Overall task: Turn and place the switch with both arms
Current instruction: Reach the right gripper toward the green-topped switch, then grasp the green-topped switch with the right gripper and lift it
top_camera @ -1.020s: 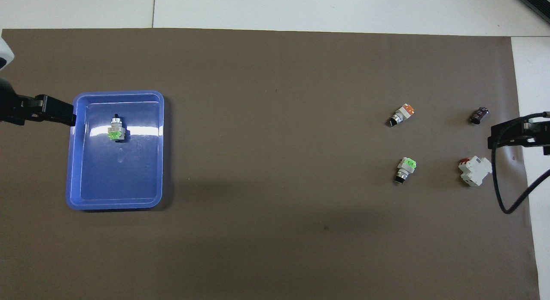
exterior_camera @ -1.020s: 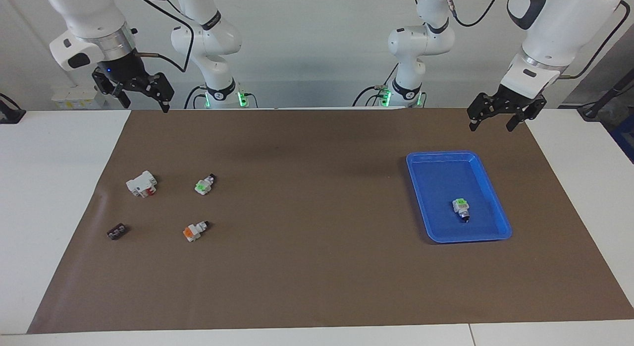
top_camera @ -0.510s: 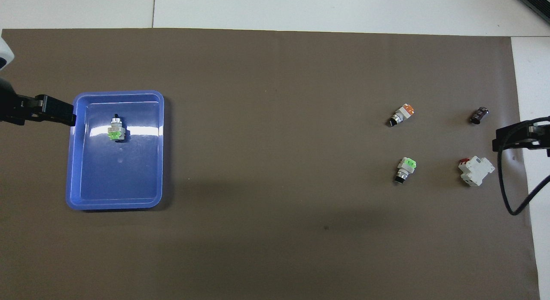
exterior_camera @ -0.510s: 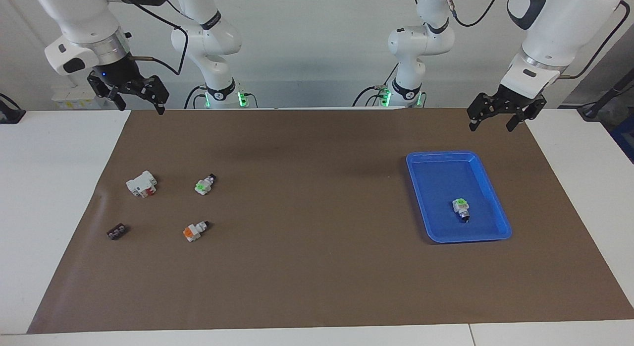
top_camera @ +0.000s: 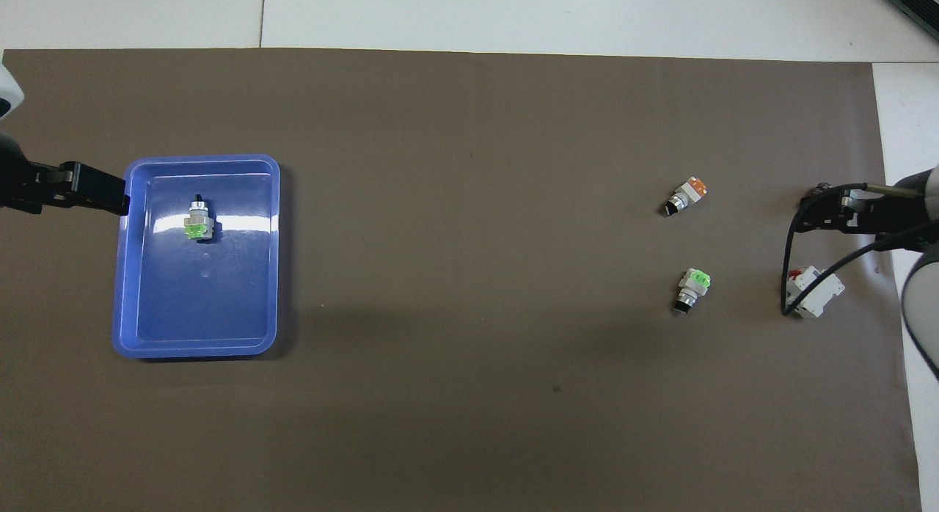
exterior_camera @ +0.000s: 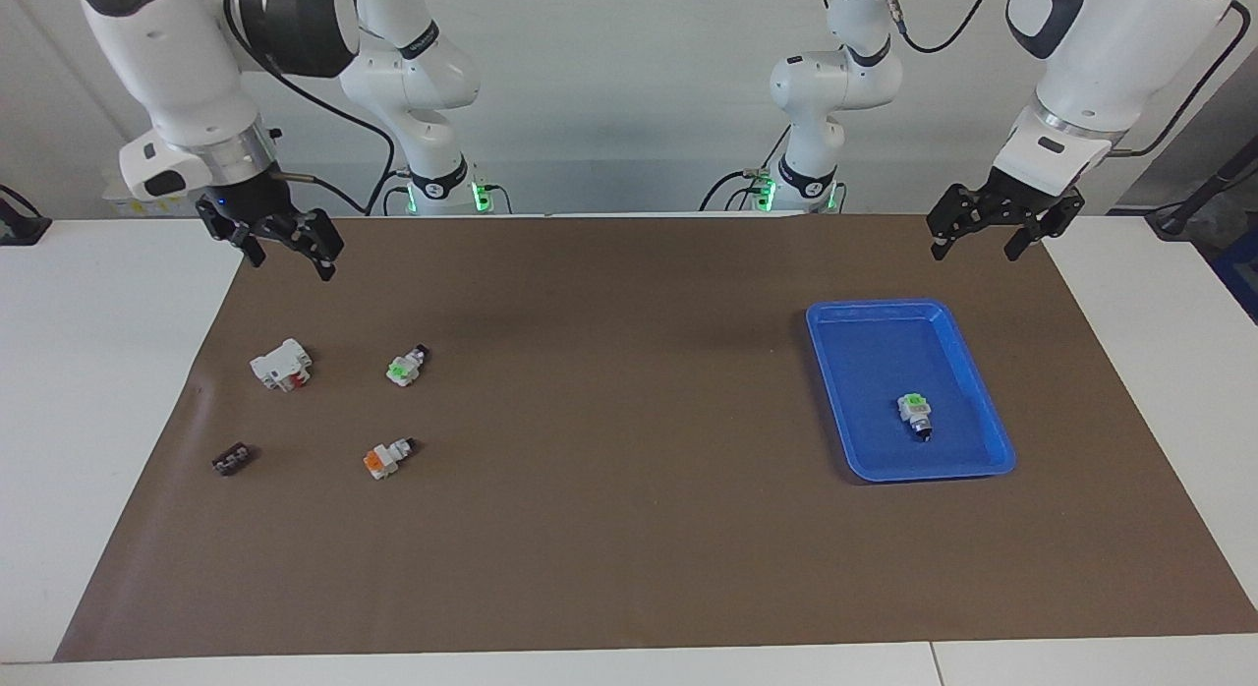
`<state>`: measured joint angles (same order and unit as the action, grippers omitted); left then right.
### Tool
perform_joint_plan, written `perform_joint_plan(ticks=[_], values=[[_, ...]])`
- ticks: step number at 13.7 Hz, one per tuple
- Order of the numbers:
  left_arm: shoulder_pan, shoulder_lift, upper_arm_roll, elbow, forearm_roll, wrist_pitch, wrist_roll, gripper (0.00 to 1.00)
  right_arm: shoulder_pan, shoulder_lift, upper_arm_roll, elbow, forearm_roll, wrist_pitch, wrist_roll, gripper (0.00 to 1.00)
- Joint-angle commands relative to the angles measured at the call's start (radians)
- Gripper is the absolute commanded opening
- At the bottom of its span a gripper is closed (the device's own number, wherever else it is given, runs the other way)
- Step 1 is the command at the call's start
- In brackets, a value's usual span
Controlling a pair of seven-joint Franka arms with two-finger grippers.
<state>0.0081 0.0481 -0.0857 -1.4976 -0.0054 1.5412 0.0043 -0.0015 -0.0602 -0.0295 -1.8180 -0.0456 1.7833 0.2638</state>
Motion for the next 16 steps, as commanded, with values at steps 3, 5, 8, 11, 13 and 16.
perform_joint_plan(ticks=[3, 5, 8, 11, 13, 16], values=[[0.004, -0.030, -0.002, -0.035, 0.001, 0.014, -0.006, 1.00, 0.014, 0.035, 0.009, -0.251, 0.029, 0.287, 0.263, 1.00], [0.004, -0.030, -0.002, -0.035, 0.001, 0.014, -0.006, 1.00, 0.041, 0.097, 0.010, -0.308, 0.042, 0.401, 0.401, 1.00], [0.004, -0.030, -0.002, -0.035, 0.001, 0.014, -0.006, 1.00, 0.064, 0.138, 0.010, -0.377, 0.046, 0.479, 0.440, 1.00], [0.004, -0.030, -0.002, -0.035, 0.001, 0.014, -0.006, 1.00, 0.061, 0.134, 0.008, -0.501, 0.046, 0.596, 0.427, 1.00], [0.004, -0.030, -0.002, -0.035, 0.001, 0.014, -0.006, 1.00, 0.061, 0.137, 0.008, -0.529, 0.046, 0.645, 0.439, 1.00], [0.004, -0.030, -0.002, -0.035, 0.001, 0.014, -0.006, 1.00, 0.051, 0.140, 0.008, -0.547, 0.046, 0.651, 0.413, 1.00]])
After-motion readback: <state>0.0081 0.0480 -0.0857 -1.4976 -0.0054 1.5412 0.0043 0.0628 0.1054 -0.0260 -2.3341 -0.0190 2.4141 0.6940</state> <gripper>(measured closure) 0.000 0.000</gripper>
